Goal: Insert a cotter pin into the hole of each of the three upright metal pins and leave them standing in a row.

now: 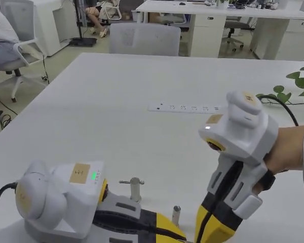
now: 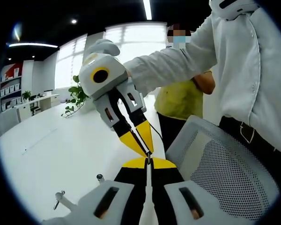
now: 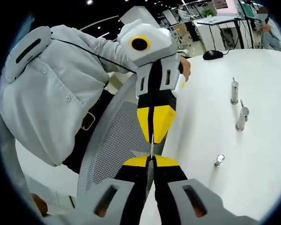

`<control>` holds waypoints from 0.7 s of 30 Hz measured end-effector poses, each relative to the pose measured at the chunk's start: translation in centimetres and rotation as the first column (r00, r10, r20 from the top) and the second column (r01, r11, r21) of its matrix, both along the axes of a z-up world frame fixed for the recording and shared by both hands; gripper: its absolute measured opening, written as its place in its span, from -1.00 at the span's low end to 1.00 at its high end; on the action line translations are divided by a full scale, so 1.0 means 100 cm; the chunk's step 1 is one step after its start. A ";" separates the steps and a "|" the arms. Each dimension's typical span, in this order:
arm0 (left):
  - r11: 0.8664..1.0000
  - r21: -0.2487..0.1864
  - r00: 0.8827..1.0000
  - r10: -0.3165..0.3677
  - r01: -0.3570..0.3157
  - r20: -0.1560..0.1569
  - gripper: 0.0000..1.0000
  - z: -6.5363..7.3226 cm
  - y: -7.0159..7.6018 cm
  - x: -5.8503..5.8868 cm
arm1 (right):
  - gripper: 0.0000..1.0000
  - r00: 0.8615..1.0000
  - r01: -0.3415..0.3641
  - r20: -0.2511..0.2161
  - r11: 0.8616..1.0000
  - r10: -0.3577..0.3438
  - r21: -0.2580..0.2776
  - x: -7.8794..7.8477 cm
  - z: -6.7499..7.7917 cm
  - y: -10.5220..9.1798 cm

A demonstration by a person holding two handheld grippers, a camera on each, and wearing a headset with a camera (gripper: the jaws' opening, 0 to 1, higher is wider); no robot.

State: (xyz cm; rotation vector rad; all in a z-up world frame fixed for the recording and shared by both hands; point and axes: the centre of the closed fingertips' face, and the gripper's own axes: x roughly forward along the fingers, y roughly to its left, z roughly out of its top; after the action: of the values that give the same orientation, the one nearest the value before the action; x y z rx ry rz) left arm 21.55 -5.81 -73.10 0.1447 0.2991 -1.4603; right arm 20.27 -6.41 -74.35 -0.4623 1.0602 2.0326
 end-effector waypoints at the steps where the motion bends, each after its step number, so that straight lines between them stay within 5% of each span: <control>1: 1.000 0.002 1.000 0.004 -0.004 0.000 -1.00 0.000 0.000 0.001 | -0.89 1.000 0.000 0.014 1.000 0.000 0.003 0.001 0.000 0.000; 11: 1.000 0.013 1.000 0.026 -0.026 -0.017 -1.00 -0.005 0.002 0.004 | -0.92 0.991 -0.005 0.135 1.000 0.004 0.008 0.008 -0.005 0.001; 15: 0.998 0.017 0.997 0.061 -0.061 -0.041 -1.00 -0.007 0.006 0.009 | -0.92 0.962 -0.006 0.272 1.000 0.000 0.022 0.016 -0.007 0.004; 21: 0.995 0.015 0.992 0.102 -0.101 -0.073 -1.00 -0.011 0.009 0.016 | -0.93 0.916 -0.005 0.401 1.000 -0.008 0.031 0.022 -0.009 0.006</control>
State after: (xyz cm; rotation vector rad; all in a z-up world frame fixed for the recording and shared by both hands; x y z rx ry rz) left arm 23.11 -4.88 -74.17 0.0833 0.3699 -1.3650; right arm 22.49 -5.77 -75.27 -0.8221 0.7736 1.8418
